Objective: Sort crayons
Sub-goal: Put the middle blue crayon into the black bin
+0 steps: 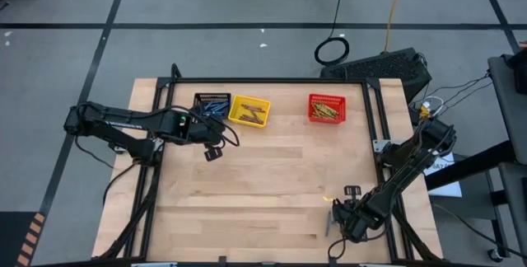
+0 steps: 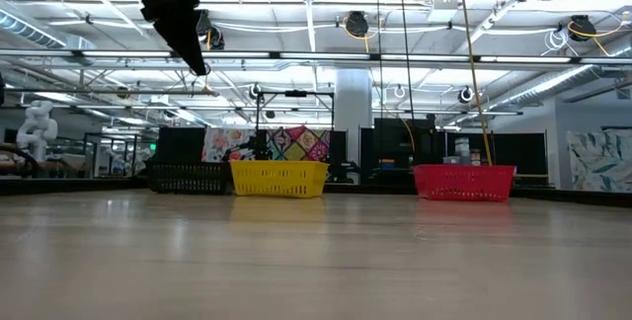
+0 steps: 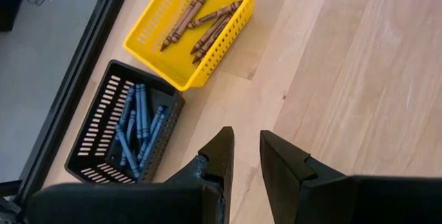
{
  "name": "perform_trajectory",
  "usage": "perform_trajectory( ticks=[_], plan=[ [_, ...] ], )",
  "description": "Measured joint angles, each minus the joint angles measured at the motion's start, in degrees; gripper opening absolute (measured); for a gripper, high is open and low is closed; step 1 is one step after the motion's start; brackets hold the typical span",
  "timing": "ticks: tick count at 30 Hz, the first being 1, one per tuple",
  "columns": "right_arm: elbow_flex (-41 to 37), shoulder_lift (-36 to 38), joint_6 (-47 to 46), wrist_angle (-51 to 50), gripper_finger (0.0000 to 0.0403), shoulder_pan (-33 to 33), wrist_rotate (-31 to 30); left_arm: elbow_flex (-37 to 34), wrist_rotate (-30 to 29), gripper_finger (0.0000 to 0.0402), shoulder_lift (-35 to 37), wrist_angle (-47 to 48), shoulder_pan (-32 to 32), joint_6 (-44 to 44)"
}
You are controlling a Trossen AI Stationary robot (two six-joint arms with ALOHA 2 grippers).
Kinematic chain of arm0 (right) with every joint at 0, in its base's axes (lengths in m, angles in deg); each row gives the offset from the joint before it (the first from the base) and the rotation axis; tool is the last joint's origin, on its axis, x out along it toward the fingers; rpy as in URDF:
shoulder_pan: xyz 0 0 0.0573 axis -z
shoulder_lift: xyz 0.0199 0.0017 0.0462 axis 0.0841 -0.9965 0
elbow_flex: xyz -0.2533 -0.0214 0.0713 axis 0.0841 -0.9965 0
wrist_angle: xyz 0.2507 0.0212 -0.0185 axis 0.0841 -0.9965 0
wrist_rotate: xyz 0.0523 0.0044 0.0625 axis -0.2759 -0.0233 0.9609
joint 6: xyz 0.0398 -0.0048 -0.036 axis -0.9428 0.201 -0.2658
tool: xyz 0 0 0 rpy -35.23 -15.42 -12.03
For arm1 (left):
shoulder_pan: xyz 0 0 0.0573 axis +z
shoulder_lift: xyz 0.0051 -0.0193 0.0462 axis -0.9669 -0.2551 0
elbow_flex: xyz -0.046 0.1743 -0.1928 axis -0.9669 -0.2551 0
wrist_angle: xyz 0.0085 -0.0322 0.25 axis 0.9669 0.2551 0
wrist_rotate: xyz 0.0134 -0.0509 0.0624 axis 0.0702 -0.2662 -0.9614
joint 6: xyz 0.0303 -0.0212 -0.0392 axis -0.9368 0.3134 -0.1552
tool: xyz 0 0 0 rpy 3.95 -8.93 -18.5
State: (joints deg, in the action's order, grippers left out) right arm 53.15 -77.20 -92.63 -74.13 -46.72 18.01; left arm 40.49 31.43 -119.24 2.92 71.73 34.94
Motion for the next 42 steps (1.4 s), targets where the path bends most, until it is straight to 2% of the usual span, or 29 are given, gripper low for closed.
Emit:
perform_trajectory(
  ticks=[7, 10, 13, 15, 26, 32, 42],
  plan=[
    [0.0, -1.3, 1.5, 0.6, 0.0094, 0.0, 0.7, 0.0, 0.0, 0.0070, 0.0, -0.2, 0.0, 0.0],
    [0.0, -1.3, 1.6, 0.6, 0.0068, 0.0, 1.4, 0.0, 0.0, 0.0070, 0.0, -0.2, 0.0, 0.0],
    [0.0, -1.4, 1.3, 0.6, 0.0022, 0.1, 3.0, 0.0, 0.0, 0.0070, 0.0, -0.2, 0.0, 0.0],
    [0.0, -1.4, 0.5, 0.5, 0.0008, 0.1, 3.1, 0.0, 0.0, 0.0070, 0.0, -0.3, 0.0, 0.0],
    [-0.1, -1.0, -1.2, 0.6, 0.0002, 0.0, 3.1, 0.0, 0.0, 0.0070, 0.0, -1.2, 0.0, 0.0],
    [-0.4, 2.8, -4.1, 0.8, 0.0001, -0.1, 1.9, 0.0, 0.0, 0.0070, 0.0, -1.2, 0.0, 0.0],
    [-0.3, 6.5, -7.6, 0.5, 0.0000, -0.1, -4.7, 0.0, 0.0, 0.0070, 0.0, -1.1, 0.0, 0.0]
  ],
)
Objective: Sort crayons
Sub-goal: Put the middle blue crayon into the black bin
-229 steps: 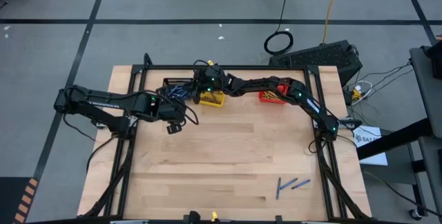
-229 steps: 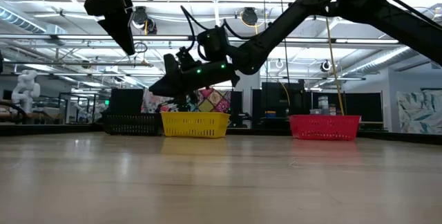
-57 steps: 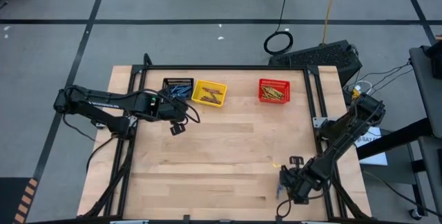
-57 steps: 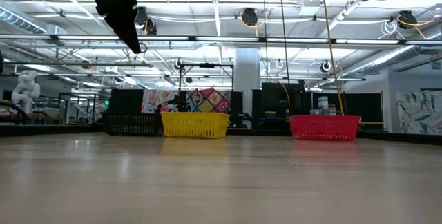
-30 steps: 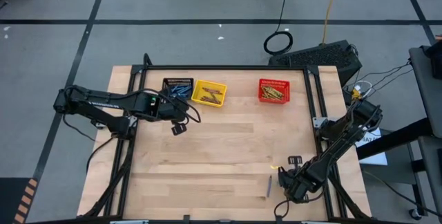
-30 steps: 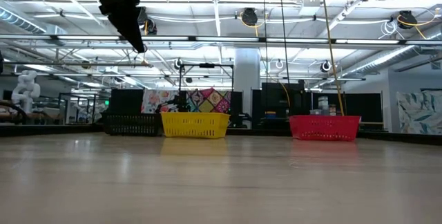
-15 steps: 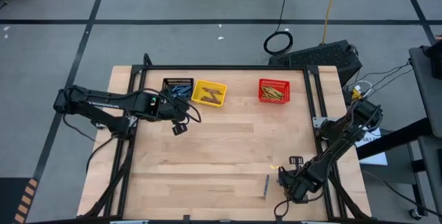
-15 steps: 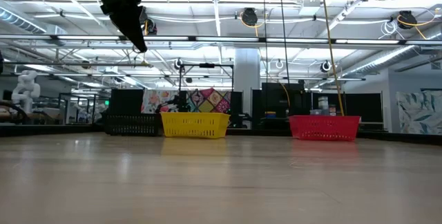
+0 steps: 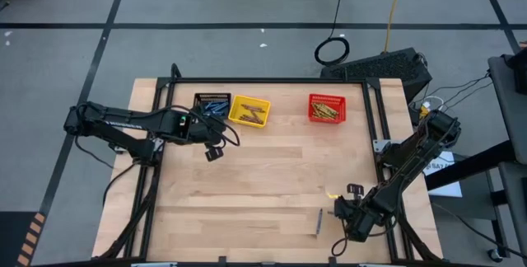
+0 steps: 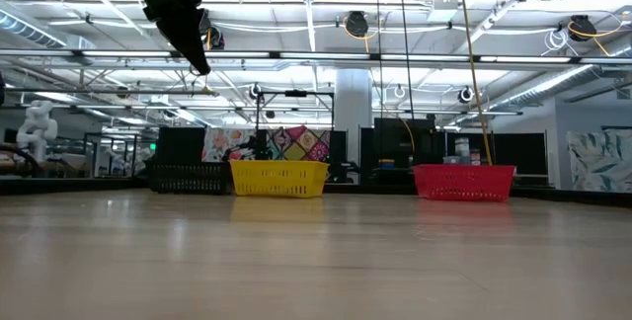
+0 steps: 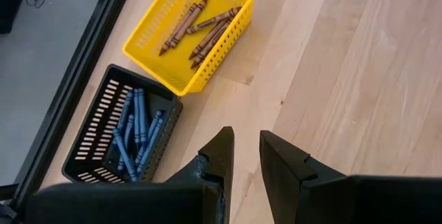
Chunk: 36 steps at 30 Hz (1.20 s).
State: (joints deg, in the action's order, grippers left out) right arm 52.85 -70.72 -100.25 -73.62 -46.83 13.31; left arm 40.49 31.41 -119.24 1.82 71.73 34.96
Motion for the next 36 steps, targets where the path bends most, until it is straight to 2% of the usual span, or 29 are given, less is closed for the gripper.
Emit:
perform_trajectory(
  ticks=[6, 13, 17, 21, 25, 31, 36],
  plan=[
    [0.0, 0.0, -0.6, -0.1, 0.0000, 0.0, -1.7, 0.0, 4.4, 0.0070, -1.0, 0.0, 0.1, 0.0],
    [0.1, 0.1, -0.6, -0.2, 0.0000, 0.0, -1.9, 0.0, 7.7, 0.0070, -5.4, -0.1, 0.1, 0.0],
    [0.1, 0.1, -0.6, -0.2, 0.0000, 0.1, -4.4, 0.0, 7.4, 0.0070, -8.1, -0.5, 0.1, 0.0],
    [0.1, 0.1, -1.7, -0.3, 0.0000, 0.1, -4.6, 0.0, 4.7, 0.0070, -10.5, -1.0, 0.1, 0.0],
    [0.1, 0.1, -2.9, -0.4, 0.0000, 0.1, -4.7, 0.0, 4.6, 0.0070, -12.4, -1.1, 0.1, 0.0],
    [0.2, 0.2, -2.3, -0.6, 0.0000, 0.1, -5.0, 0.0, 12.2, 0.0070, -12.9, -3.1, 0.7, 1.4],
    [0.2, 0.2, -3.0, -0.5, 0.0000, 0.0, -6.3, 0.0, 15.0, 0.0070, -12.6, -8.0, 0.4, 0.1]
  ],
)
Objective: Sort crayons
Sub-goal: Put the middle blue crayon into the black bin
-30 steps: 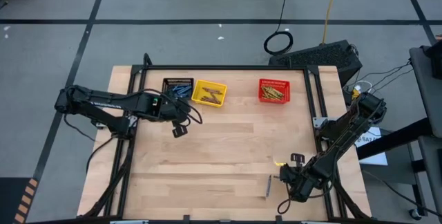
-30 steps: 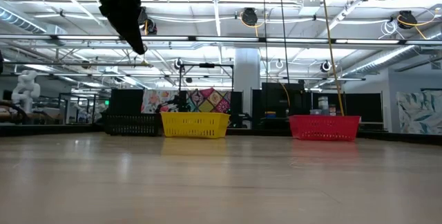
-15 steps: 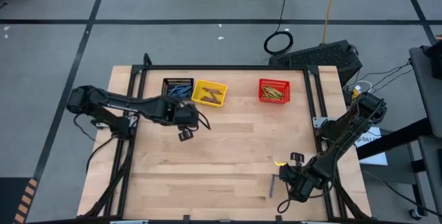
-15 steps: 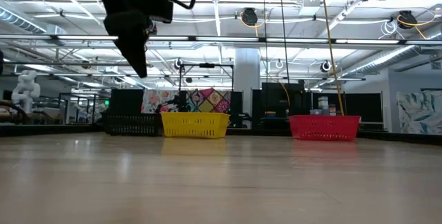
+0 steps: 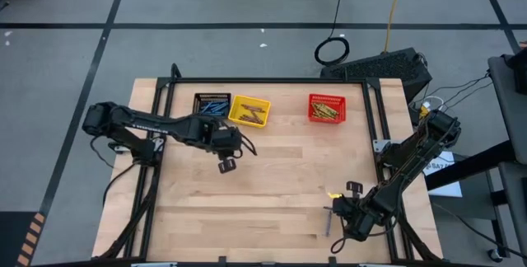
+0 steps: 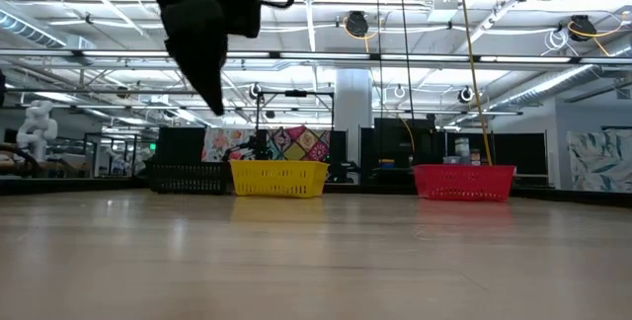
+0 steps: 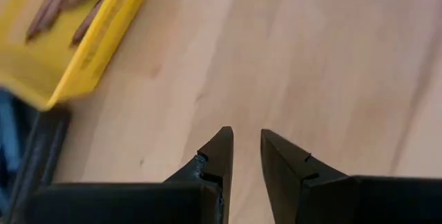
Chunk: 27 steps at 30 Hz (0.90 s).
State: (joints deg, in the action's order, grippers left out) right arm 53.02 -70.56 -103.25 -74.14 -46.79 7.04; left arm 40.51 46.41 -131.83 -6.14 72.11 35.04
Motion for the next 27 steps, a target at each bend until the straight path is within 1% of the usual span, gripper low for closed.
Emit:
perform_trajectory(
  ticks=[3, 8, 11, 15, 21, 24, 27],
  plan=[
    [0.0, 0.0, -0.3, 0.8, 0.0000, 0.0, -4.5, 0.0, 0.2, 0.0070, 0.0, -4.2, -2.3, -3.8],
    [0.0, 0.0, -0.2, 3.2, 0.0000, 0.0, -14.2, 0.0, -0.3, 0.0070, 0.0, -14.7, -6.9, -12.9],
    [0.0, 0.0, -0.6, 5.0, 0.0000, 0.0, -20.4, 0.0, -0.7, 0.0070, 0.0, -19.7, -8.8, -14.1],
    [0.0, 0.0, 0.7, 8.8, 0.0000, 0.1, -30.5, 0.0, -3.0, 0.0070, 0.0, -25.2, -10.2, -14.2],
    [0.0, 0.0, 11.3, 16.8, 0.0000, 2.5, -41.8, 0.0, -2.5, 0.0070, 0.0, -37.6, -10.2, -13.9],
    [0.0, 0.6, 18.4, 22.5, 0.0000, 4.5, -45.2, 0.0, 0.9, 0.0070, 0.0, -42.8, -10.2, -13.7],
    [0.0, 0.9, 26.4, 29.2, 0.0000, 6.3, -47.2, 0.0, 4.8, 0.0070, 0.0, -45.5, -10.2, -13.6]
  ],
)
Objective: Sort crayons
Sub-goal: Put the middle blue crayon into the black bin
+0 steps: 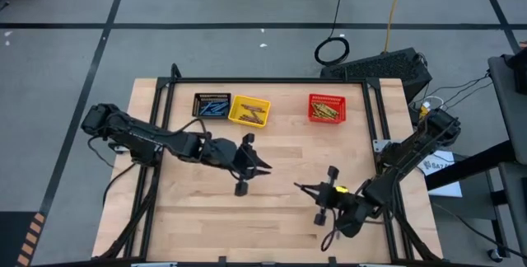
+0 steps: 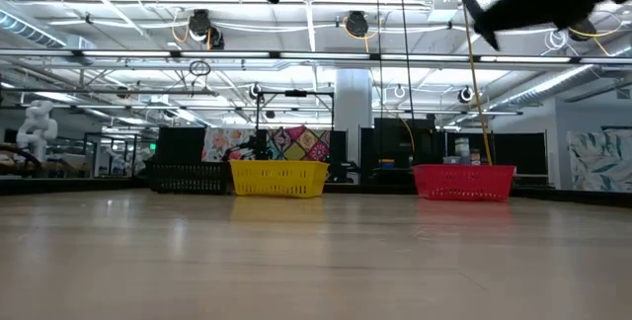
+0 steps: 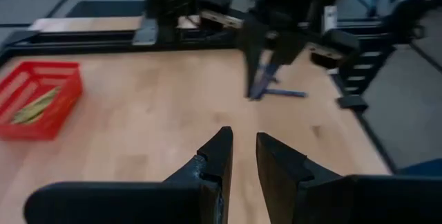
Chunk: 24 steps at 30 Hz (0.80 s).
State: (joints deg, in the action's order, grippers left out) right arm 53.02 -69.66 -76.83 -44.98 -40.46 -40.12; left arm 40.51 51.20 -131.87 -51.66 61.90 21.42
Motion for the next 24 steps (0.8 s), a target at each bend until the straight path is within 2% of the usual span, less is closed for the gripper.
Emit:
perform_trajectory(
  ticks=[6, 12, 17, 24],
  plan=[
    [0.0, 0.1, 15.4, 13.7, 0.0000, 2.9, -0.7, 0.0, 1.2, 0.0070, 0.0, -0.7, 0.0, 2.0],
    [0.0, 0.1, 26.7, 24.6, 0.0000, 5.6, -0.4, 0.0, 1.3, 0.0070, -0.7, -2.0, 0.0, 2.9],
    [0.0, 0.1, 30.8, 29.0, 0.0000, 8.3, 4.1, 0.0, 3.0, 0.0070, -0.6, -4.3, 0.0, 2.9],
    [0.0, 0.1, 31.3, 31.5, 0.0000, 10.9, 5.6, 0.0, 4.0, 0.0070, -0.6, -4.9, 0.0, 2.0]
  ],
)
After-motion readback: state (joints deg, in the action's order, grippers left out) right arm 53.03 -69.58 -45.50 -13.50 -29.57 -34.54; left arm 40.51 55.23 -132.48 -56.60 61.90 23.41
